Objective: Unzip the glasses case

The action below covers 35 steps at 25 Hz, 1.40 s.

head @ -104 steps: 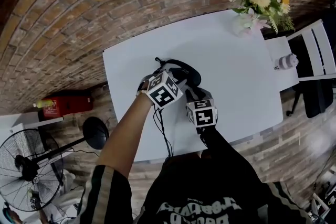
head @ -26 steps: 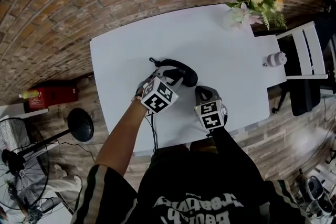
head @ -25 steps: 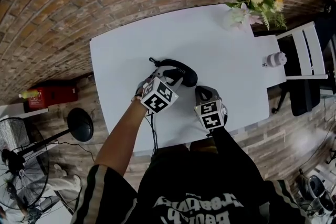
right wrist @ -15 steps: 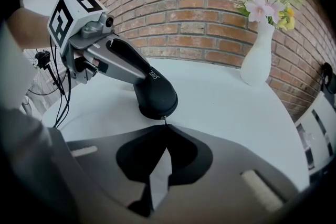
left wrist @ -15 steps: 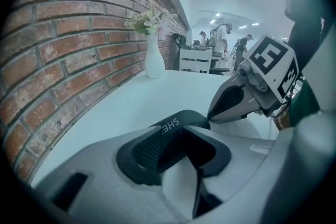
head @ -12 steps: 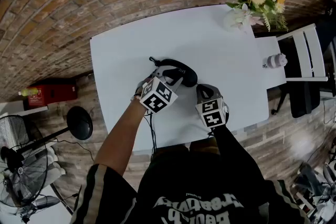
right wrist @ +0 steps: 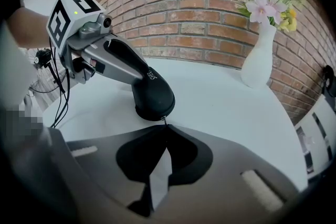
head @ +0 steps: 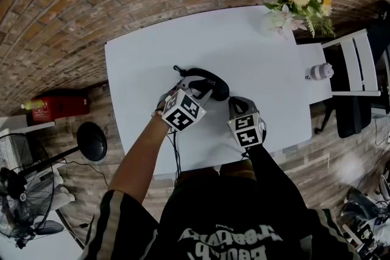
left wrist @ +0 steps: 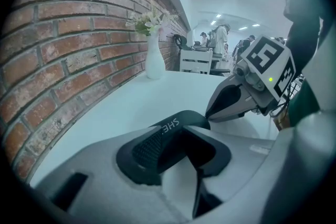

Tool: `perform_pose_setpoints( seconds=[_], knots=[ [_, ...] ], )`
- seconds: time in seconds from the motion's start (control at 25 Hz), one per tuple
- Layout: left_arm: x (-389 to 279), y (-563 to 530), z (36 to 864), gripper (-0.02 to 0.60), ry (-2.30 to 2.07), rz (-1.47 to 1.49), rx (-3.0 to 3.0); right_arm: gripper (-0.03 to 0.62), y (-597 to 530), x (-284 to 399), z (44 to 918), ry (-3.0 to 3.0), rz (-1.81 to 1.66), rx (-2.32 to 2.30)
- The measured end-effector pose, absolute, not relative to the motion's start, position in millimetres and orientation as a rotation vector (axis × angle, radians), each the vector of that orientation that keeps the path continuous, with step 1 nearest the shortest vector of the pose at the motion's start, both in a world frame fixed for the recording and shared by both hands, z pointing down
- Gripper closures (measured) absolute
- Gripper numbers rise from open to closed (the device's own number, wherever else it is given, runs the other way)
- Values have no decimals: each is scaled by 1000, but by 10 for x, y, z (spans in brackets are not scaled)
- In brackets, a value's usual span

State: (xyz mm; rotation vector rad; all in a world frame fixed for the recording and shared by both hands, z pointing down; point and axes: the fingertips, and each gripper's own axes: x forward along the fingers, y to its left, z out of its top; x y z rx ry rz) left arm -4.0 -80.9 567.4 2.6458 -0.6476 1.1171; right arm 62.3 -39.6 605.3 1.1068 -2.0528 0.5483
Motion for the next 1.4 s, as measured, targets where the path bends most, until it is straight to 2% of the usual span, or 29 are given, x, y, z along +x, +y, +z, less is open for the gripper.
perform_pose_setpoints(
  seconds=[1.4],
  knots=[
    [-39,-815,5671,465,-637,1097,2656,579,-594,661,6055,-2052,472,1046]
  ],
)
